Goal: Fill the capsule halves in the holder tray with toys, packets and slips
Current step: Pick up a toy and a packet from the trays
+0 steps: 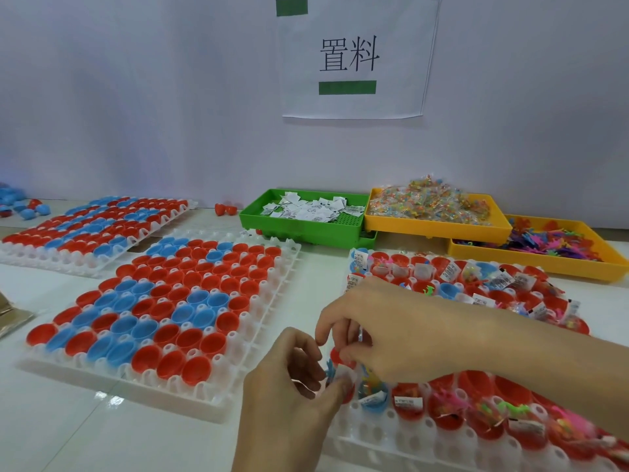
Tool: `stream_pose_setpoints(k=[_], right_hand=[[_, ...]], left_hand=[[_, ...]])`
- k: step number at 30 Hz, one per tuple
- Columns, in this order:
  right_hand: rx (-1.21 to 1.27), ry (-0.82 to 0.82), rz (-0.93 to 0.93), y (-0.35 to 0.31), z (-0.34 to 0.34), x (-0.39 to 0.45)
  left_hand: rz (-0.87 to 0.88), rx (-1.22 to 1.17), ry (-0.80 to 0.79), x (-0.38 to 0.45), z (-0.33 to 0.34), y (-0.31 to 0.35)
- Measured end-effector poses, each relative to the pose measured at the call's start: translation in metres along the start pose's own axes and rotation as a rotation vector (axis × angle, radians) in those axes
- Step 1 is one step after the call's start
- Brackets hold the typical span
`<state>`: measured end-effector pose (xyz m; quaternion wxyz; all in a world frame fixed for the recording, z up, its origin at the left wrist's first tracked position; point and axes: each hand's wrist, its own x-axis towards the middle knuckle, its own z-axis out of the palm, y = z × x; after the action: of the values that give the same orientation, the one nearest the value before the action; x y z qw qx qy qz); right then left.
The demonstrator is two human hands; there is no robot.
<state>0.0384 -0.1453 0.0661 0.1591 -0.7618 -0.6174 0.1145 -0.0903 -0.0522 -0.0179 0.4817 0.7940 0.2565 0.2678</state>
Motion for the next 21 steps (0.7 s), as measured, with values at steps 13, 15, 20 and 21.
stream_pose_setpoints(k=[13,15,20,21], right_hand=[[0.146,0.549,0.292,0.022,-0.032,-0.121],[0.127,0.668,0.432,0.032,-0.030,-0.157],[0.147,0.864,0.828,0.059,0.014,-0.247],[0.157,0.908,0.890,0.059,0.025,-0.259]], left_hand=[[-0.019,-0.092,-0.200,0.011,-0.016,0.003],[-0.018,-0.048,-0.189,0.012,-0.019,0.004],[-0.059,-0.029,-0.070,0.011,-0.015,0.009],[-0.129,-0.074,-0.058,0.014,-0.010,0.009]])
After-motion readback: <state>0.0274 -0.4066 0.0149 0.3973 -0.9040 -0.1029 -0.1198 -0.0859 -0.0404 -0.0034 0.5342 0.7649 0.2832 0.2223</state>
